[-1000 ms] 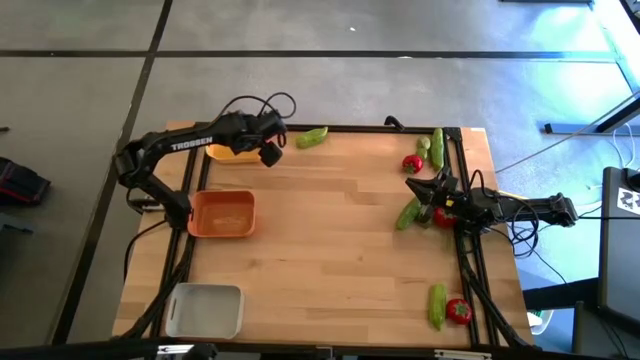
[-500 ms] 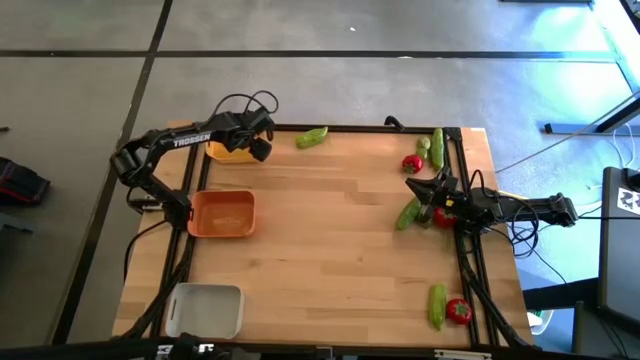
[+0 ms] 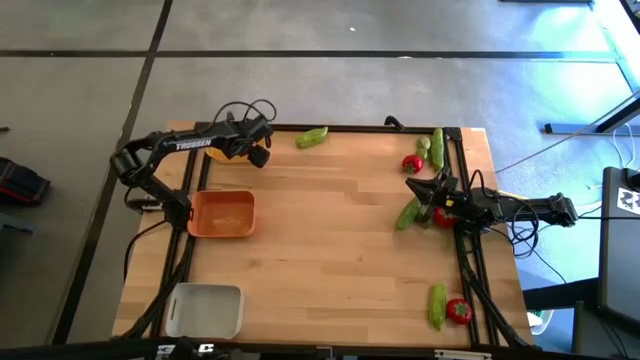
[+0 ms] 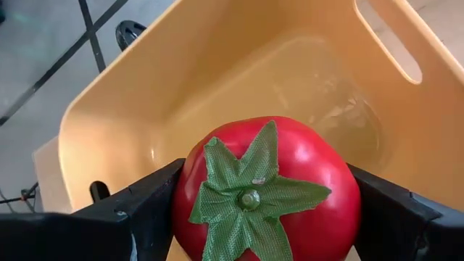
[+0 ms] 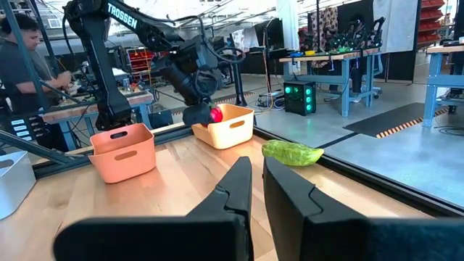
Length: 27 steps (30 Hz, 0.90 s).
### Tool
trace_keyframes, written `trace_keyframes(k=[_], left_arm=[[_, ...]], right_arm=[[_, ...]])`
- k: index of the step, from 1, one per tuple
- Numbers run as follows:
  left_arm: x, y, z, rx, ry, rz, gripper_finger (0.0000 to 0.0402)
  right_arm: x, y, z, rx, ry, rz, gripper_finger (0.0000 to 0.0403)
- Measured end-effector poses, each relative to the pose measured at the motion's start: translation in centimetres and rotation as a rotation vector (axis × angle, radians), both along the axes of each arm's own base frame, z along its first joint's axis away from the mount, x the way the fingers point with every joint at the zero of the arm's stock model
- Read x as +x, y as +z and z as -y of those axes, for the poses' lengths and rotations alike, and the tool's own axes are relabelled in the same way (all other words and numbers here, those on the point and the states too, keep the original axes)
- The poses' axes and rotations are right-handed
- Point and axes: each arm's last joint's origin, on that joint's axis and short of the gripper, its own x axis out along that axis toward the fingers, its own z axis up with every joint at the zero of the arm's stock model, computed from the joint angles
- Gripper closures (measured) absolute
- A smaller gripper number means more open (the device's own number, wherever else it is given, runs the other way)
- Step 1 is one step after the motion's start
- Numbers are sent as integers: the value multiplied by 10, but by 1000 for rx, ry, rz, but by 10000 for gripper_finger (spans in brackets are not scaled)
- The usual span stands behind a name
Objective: Sort produce into baskets
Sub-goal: Put the top left red tomato into the yellow bin
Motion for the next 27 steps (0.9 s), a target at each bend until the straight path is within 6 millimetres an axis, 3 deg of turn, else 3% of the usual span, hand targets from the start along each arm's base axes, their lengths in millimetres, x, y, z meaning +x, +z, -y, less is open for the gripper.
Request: trace_keyframes(k=[5,22,27], left_arm=[[-2,-9,2,6,0,11,84],[-1,-9,1,7,8,33,84],[-4,-9,-2,11,45,46,64]], right_arm=[[0,0,0,-1,0,-1,368],[0,0,0,-3,-1,-2,368],[0,0,0,-3,-1,-2,368]])
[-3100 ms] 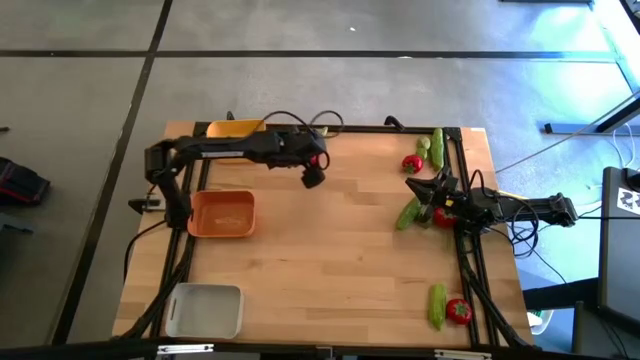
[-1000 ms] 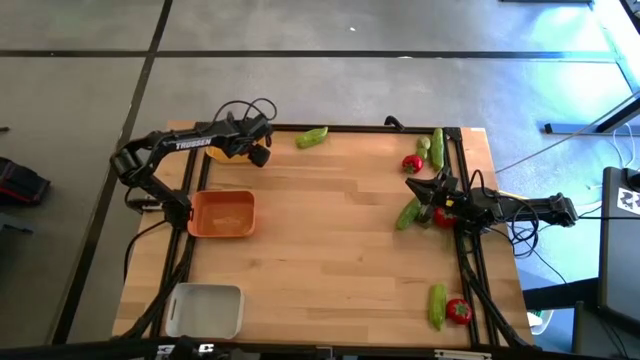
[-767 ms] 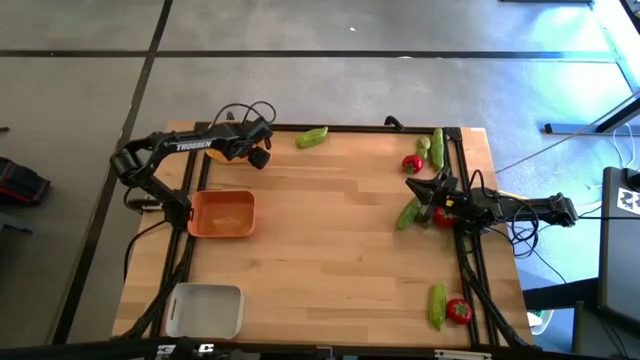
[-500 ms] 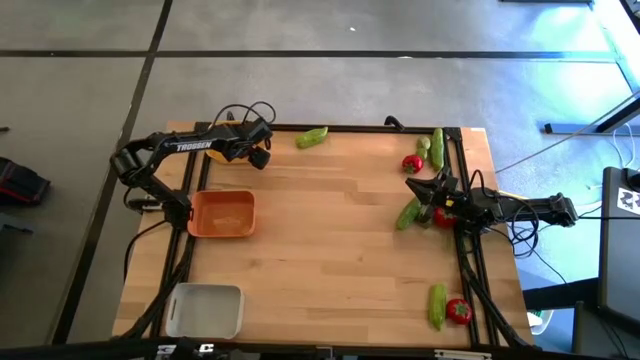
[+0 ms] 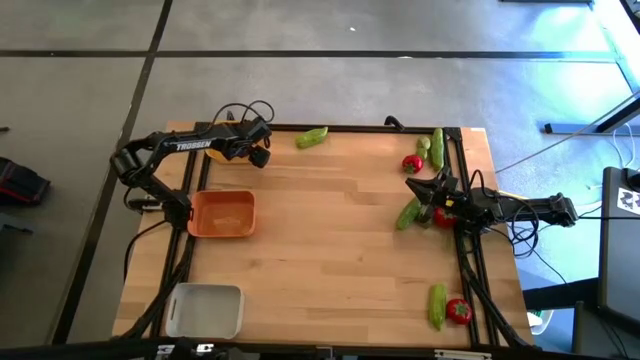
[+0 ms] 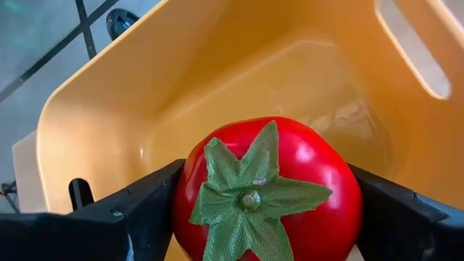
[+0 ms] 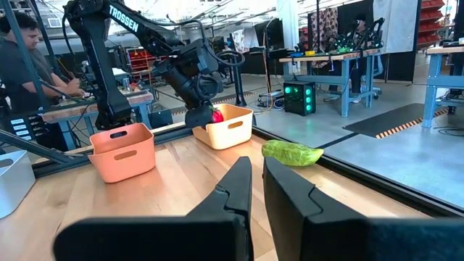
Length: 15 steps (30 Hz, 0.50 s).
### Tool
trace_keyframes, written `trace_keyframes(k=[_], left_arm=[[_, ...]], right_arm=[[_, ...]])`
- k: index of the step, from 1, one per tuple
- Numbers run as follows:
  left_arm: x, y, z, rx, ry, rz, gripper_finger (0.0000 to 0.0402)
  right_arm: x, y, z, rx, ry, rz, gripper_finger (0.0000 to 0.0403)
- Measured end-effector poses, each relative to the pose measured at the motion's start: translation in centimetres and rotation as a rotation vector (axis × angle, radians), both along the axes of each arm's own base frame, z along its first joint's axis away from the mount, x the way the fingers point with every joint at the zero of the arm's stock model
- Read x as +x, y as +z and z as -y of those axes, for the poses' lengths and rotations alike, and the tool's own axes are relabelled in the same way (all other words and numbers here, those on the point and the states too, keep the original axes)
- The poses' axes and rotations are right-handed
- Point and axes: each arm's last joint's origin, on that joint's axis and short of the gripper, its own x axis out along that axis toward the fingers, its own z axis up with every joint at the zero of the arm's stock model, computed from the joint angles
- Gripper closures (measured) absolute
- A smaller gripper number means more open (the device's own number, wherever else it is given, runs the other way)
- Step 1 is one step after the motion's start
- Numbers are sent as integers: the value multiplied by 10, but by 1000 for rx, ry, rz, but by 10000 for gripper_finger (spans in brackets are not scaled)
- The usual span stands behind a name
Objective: Sort produce into baskets
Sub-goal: Put the top left red tomato into the yellow bin, then put the cucumber into the orange bin
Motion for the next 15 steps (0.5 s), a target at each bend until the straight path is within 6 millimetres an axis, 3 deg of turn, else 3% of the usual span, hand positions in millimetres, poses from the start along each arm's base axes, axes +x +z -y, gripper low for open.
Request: trace_keyframes(k=[10,15], left_arm=[[-1,0,1,-18,-36,-35,39],[5,14,-1,-19,-79,-34,39]], right_arm=[[0,0,0,-1,0,0,368],[0,0,0,-1,0,0,368]])
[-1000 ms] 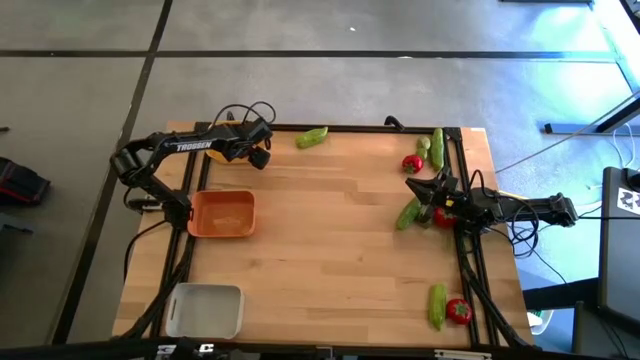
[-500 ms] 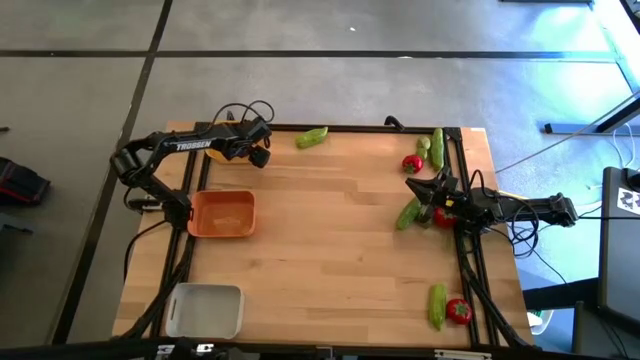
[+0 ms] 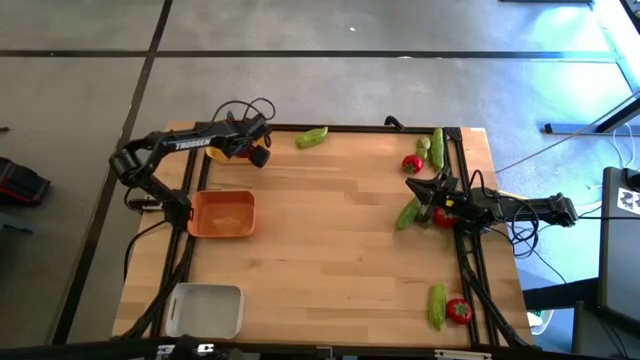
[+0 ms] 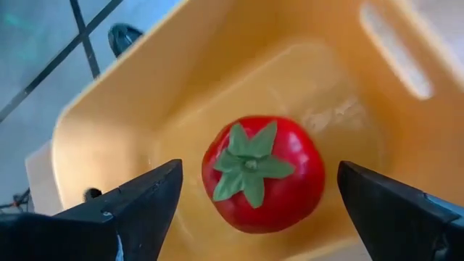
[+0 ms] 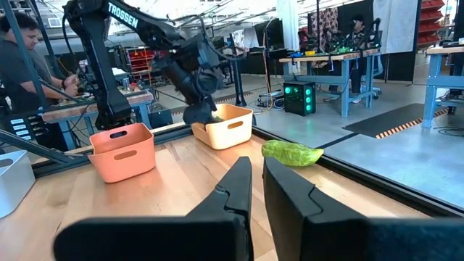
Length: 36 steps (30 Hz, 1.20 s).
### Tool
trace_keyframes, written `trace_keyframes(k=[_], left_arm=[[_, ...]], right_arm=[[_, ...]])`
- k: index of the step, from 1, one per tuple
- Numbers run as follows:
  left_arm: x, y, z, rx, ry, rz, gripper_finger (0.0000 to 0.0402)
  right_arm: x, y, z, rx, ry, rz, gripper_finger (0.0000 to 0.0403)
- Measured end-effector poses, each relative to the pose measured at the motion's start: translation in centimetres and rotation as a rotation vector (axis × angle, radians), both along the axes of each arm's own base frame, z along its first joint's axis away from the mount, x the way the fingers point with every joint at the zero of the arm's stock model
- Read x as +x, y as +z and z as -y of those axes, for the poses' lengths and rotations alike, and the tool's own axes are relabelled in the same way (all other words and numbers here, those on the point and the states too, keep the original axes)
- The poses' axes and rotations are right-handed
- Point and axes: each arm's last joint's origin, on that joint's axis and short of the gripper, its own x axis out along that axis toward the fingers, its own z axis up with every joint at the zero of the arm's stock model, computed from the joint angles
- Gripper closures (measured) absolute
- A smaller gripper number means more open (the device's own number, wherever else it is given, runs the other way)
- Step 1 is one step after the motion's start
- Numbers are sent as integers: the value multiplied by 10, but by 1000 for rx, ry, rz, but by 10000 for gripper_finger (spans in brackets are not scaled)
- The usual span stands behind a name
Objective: Sort produce into baskets
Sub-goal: Put the cucumber into the orange bin
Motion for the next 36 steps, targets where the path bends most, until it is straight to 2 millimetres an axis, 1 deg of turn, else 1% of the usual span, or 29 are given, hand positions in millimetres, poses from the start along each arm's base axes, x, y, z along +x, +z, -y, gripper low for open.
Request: trace_keyframes(k=[6,10,13,16,19,23,28,36], left_arm=[[10,38,3,62,-80,53,39],[19,63,7,108,-134,143,39],[28,73,13,155,-189,222,39],[34,76,18,175,-227,249,39],[39,76,22,180,-210,290,39],[44,78,21,206,-171,365,39],[48,80,20,206,-185,431,39],[66,87,24,142,-408,610,39]], right_arm=[[0,0,0,0,0,-1,368],[0,0,0,0,0,-1,368],[0,0,0,0,0,-1,368],[0,0,0,0,0,0,368],[0,0,0,0,0,1,368],[0,0,0,0,0,1,368],[0,0,0,0,0,1,368],[0,0,0,-1,0,2,368]])
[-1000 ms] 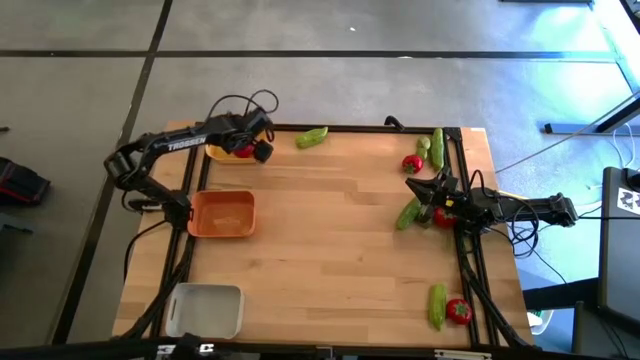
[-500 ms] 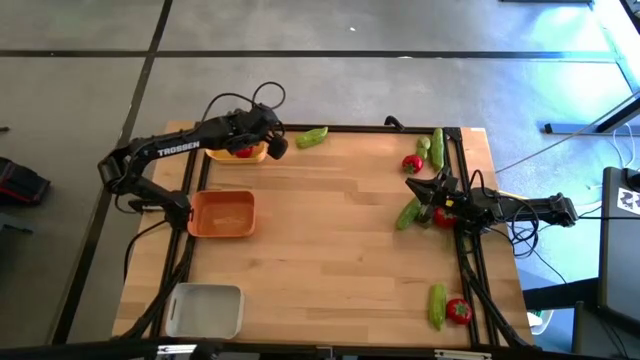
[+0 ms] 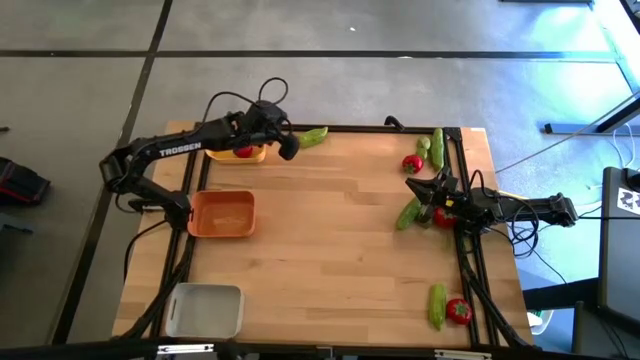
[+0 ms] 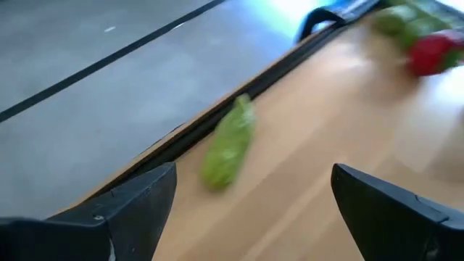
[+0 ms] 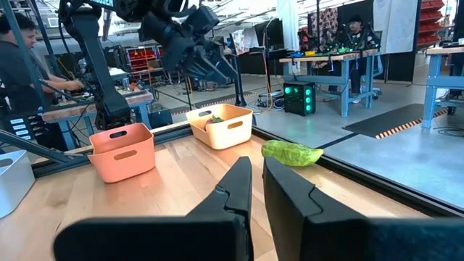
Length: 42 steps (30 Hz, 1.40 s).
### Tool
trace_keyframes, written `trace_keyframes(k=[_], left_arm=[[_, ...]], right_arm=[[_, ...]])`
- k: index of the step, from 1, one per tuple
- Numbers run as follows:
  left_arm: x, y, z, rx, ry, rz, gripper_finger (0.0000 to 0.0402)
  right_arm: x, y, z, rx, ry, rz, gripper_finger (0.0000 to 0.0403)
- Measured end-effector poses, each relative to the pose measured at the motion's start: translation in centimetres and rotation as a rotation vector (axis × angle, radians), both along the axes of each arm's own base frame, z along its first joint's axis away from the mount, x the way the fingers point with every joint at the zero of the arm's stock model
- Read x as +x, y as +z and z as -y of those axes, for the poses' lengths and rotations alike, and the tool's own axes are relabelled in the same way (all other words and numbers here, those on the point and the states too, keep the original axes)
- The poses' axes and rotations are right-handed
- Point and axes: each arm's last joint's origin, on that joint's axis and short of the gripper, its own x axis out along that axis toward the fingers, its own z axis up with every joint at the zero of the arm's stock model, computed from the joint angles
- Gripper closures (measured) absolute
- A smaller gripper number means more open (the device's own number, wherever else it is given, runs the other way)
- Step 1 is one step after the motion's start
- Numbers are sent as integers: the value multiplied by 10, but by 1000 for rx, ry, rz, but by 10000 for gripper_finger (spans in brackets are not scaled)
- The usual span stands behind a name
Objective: Sort produce into baskets
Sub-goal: Put the cucumber into the orange bin
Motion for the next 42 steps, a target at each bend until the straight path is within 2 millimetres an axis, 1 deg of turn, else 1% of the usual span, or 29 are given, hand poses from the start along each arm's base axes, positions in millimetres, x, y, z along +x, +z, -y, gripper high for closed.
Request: trace_keyframes(k=[4,7,11,13,18,21,26,30,35,42], left_arm=[[12,-5,3,3,-94,21,39],[21,-12,3,8,-121,26,39],[31,-24,1,-19,-137,21,39],[34,-32,-1,-55,-150,17,39],[41,-48,-4,-79,-149,-17,39],[45,-53,-8,-74,-143,-13,39],[55,-58,-26,-68,-118,-32,39],[64,-63,-46,-62,-107,-72,39],[69,-81,-69,-75,-90,-131,39],[63,-110,-90,-108,-40,-202,39]], right_arm=[[0,0,0,0,0,0,368],[0,0,0,-1,0,0,368],[0,0,0,-1,0,0,368],[0,0,0,-4,0,-1,368],[0,0,0,-27,-14,-12,368],[0,0,1,-37,-23,-17,368],[0,0,1,-45,-24,-21,368],[0,0,1,-56,-26,-27,368],[0,0,1,-67,-26,-32,368],[0,0,1,-66,-26,-33,368]])
